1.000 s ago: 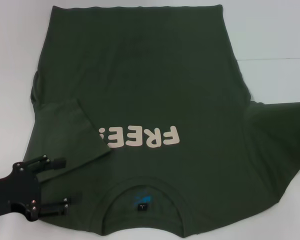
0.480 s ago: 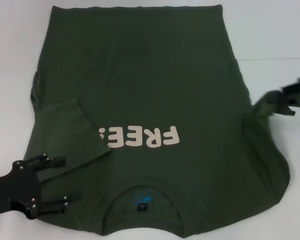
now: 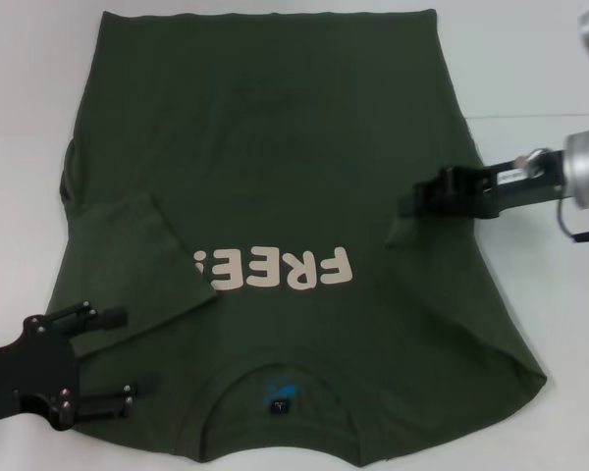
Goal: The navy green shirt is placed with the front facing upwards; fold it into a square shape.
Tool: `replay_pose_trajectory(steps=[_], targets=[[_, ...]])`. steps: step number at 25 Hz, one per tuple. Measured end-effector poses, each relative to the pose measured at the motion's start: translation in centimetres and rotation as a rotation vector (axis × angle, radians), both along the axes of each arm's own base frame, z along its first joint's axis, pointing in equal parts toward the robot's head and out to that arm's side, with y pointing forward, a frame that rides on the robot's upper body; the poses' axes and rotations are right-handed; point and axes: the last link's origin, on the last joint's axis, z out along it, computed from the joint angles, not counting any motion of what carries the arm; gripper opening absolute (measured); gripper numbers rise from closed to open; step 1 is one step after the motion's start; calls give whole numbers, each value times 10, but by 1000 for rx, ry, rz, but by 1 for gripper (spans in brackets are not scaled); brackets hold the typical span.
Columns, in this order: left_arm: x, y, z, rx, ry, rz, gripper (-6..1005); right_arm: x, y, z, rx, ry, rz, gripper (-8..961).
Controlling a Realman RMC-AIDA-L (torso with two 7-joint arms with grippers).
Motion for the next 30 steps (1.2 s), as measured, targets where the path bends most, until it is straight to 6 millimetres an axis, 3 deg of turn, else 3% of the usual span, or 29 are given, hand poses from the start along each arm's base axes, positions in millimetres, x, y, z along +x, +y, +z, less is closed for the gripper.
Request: replay_pose_trajectory(steps=[5,15,24,30], targets=[[-1,-1,0,-1,0,2,890,-2,-1,-14,-15,-20,7,35],[2,-1,-4,-13,-15,-4,890,1,-3,-23,-9,-5,-18,41],[3,-1,-4,-15,-19,-4,890,-6,1,-23,15,12,11,407],[3,-1,-5,-19,-35,6,891,25,1,2,20,-76,-93,644]])
